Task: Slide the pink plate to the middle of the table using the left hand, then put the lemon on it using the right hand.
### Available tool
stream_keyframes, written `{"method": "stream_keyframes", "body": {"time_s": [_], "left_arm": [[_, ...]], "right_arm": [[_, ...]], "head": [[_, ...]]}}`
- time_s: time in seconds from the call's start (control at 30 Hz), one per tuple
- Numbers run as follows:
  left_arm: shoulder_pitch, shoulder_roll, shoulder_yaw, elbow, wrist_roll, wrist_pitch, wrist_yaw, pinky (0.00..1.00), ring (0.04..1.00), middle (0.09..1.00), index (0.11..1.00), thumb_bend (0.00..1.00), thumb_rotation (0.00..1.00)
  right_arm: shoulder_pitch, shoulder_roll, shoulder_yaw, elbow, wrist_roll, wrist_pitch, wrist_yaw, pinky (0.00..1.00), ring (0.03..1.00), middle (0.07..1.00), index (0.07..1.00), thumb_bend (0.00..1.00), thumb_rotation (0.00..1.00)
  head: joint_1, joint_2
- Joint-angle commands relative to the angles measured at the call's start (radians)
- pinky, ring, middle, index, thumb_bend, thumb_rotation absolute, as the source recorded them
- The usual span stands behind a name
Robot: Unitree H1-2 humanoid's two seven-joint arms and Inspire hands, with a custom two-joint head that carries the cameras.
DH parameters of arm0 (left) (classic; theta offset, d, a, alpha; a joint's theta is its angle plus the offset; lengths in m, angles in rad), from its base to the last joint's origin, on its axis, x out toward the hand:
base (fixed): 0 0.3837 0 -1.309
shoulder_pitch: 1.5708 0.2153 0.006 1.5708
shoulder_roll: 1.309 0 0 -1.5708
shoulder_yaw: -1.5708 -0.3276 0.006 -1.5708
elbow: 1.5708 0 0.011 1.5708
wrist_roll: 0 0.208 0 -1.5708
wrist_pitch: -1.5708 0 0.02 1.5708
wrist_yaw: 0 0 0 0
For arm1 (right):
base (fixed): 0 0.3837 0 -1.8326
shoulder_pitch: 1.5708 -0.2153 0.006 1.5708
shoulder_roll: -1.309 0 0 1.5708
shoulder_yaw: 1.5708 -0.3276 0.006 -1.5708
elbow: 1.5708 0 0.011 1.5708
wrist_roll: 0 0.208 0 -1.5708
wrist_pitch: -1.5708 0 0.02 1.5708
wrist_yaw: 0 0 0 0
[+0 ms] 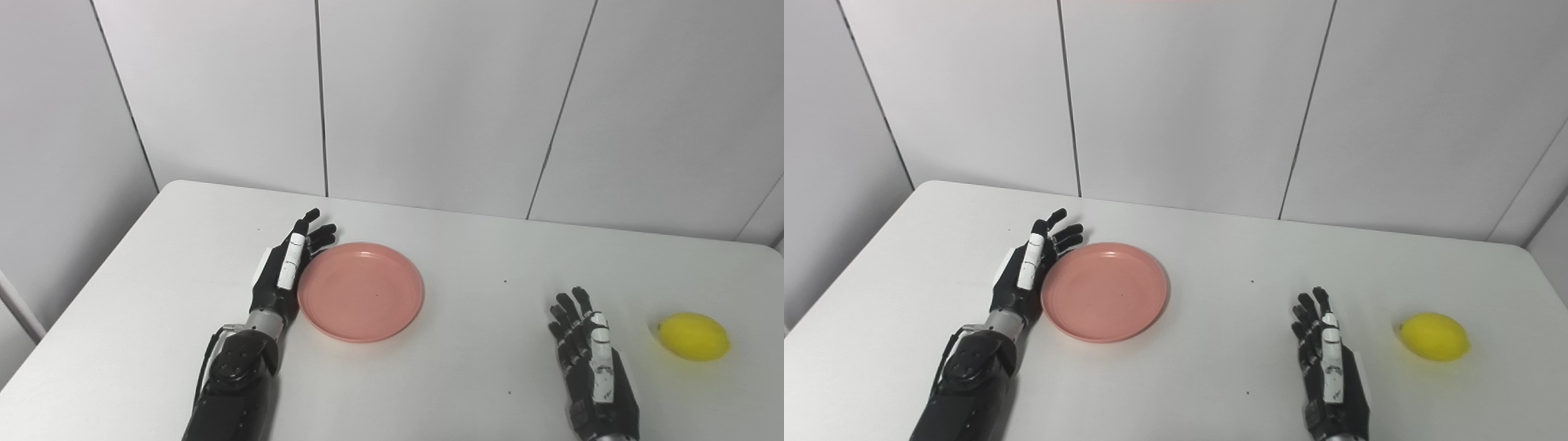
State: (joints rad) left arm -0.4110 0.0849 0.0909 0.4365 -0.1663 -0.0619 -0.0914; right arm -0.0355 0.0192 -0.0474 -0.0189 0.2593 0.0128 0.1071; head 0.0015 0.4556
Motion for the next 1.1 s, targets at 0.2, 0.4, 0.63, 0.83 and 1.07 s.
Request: {"method": "stream_keyframes", "body": {"time_s": [0.2, 0.4, 0.63, 0.83, 1.07], "left_arm": [[0.042, -0.035, -0.030, 0.017, 0.026, 0.022, 0.007, 0.85, 0.839, 0.805, 0.893, 0.78, 0.93], [0.044, -0.060, -0.034, 0.014, 0.051, -0.006, 0.030, 0.80, 0.814, 0.777, 0.875, 0.76, 0.87], [0.043, -0.075, -0.044, 0.009, 0.069, -0.006, 0.046, 0.83, 0.810, 0.784, 0.873, 0.72, 0.87], [0.045, -0.087, -0.052, 0.013, 0.085, -0.010, 0.053, 0.86, 0.820, 0.797, 0.880, 0.73, 0.88], [0.057, -0.108, -0.071, -0.009, 0.117, 0.013, 0.084, 0.85, 0.835, 0.805, 0.896, 0.72, 0.86]], "right_arm": [[0.047, 0.024, 0.015, 0.039, 0.003, 0.016, 0.002, 0.99, 0.961, 0.945, 0.969, 0.69, 0.94], [0.047, 0.025, 0.017, 0.037, 0.000, 0.018, 0.001, 0.99, 0.964, 0.948, 0.970, 0.68, 0.95], [0.048, 0.028, 0.022, 0.034, -0.008, 0.021, -0.006, 0.98, 0.964, 0.949, 0.970, 0.69, 0.95], [0.047, 0.028, 0.023, 0.033, -0.005, 0.019, -0.003, 0.98, 0.963, 0.950, 0.972, 0.68, 0.95], [0.045, 0.032, 0.026, 0.034, -0.011, 0.020, -0.010, 0.97, 0.950, 0.940, 0.969, 0.68, 0.95]], "head": [[-0.004, 0.002], [-0.006, 0.002], [-0.010, 0.005], [-0.010, 0.006], [-0.014, 0.004]]}}
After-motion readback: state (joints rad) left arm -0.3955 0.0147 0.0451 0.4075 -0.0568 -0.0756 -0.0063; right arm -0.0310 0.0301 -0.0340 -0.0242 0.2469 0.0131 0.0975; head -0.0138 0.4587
